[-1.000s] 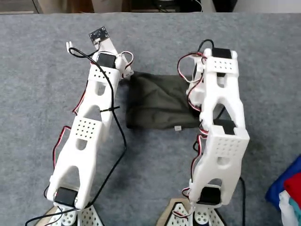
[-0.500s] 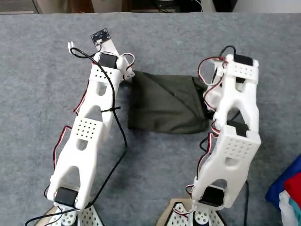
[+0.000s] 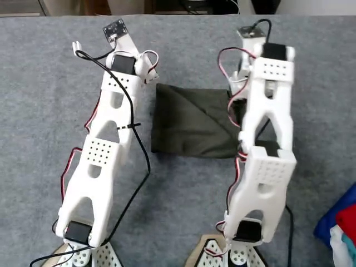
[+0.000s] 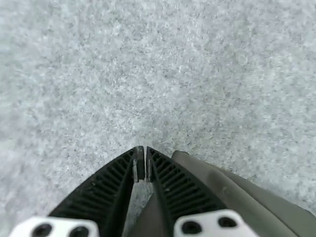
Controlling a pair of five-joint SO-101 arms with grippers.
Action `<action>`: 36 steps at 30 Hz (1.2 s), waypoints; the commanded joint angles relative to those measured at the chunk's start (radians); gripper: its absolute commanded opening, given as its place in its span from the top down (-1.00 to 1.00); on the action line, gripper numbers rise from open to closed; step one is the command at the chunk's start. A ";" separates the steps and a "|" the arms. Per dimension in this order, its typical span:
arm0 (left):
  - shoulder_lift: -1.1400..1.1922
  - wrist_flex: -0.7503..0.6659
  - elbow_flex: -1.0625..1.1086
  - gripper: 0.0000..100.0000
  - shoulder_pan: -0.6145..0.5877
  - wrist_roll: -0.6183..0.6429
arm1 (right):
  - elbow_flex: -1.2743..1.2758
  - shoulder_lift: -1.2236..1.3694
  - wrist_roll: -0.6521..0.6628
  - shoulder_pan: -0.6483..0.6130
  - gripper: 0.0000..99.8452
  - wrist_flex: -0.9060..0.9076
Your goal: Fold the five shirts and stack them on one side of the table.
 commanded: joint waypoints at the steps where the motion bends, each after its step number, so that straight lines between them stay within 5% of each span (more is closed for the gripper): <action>1: -0.094 0.014 -0.049 0.94 -0.009 0.006 | -0.117 0.084 -0.046 -0.045 0.65 -0.020; 16: -0.111 0.044 -0.040 0.94 0.014 0.008 | -0.677 0.492 -0.101 -0.081 0.70 0.041; 20: -0.110 0.041 -0.040 0.94 0.014 0.006 | -0.759 0.572 -0.092 -0.071 0.99 0.034; 36: -0.019 0.002 -0.048 0.94 0.014 0.006 | -0.937 0.639 -0.138 0.033 0.99 -0.129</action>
